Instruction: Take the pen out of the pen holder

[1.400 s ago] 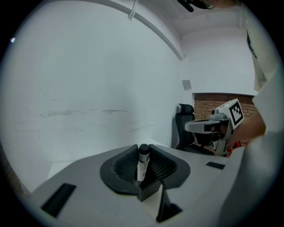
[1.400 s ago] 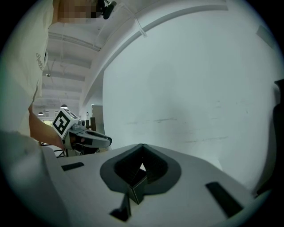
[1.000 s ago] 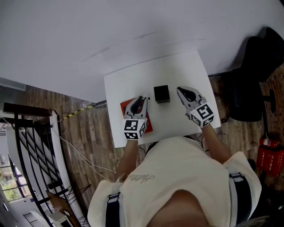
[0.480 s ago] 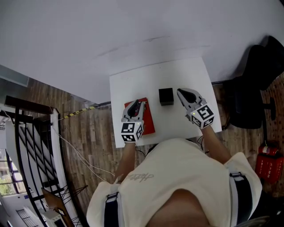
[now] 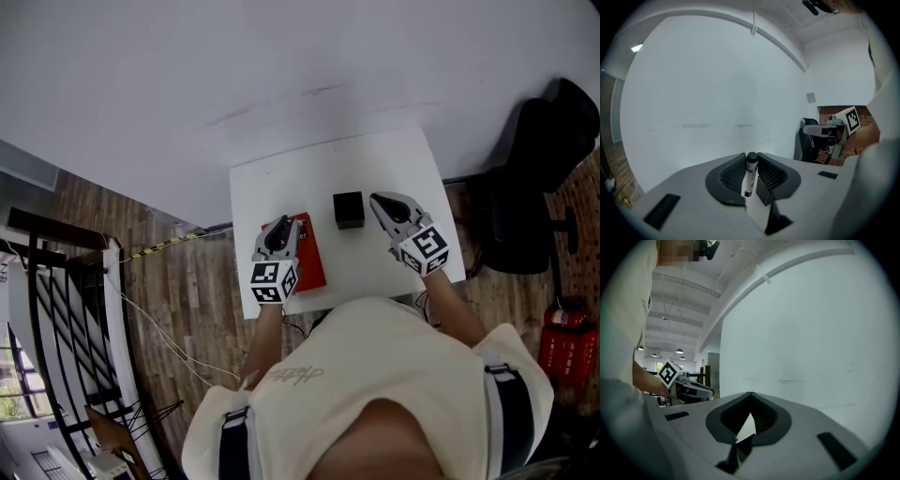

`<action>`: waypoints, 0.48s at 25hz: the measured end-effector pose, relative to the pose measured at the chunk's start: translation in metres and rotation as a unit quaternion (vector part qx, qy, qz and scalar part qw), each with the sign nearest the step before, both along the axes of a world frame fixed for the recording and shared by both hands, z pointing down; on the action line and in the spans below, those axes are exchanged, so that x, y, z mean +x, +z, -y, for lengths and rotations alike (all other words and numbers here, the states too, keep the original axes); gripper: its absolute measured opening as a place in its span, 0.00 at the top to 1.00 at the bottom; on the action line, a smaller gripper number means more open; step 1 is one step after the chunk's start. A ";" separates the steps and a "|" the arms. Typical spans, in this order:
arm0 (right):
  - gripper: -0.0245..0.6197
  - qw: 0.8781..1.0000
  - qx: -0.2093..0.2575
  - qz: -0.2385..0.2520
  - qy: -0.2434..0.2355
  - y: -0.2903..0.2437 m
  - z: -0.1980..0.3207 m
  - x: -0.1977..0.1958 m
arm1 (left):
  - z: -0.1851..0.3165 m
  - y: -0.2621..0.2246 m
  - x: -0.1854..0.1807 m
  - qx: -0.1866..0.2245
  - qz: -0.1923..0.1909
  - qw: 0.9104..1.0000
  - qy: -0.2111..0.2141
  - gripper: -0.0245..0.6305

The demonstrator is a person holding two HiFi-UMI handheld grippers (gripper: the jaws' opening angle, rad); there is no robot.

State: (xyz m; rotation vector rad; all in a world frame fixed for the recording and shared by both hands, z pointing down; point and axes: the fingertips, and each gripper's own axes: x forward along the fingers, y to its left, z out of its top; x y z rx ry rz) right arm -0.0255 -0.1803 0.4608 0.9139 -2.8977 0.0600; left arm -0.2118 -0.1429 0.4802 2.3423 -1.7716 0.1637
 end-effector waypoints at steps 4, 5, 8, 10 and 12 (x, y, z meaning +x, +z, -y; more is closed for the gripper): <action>0.95 1.000 0.000 -0.002 0.004 -0.002 0.000 0.004 | 0.003 0.002 0.002 -0.003 0.002 1.000 0.002 0.83; 0.95 1.000 -0.001 -0.003 0.006 -0.001 0.000 0.006 | 0.003 0.003 0.003 -0.003 0.003 1.000 0.003 0.83; 0.95 1.000 0.000 -0.004 0.001 0.004 -0.002 0.007 | 0.004 0.005 0.005 -0.005 0.004 1.000 0.006 0.83; 0.95 1.000 0.002 -0.009 -0.003 0.007 -0.003 0.007 | 0.006 0.007 0.007 -0.006 0.004 1.000 0.008 0.83; 0.95 1.000 0.002 -0.012 -0.002 0.008 -0.004 0.007 | 0.008 0.008 0.008 -0.009 0.004 1.000 0.009 0.83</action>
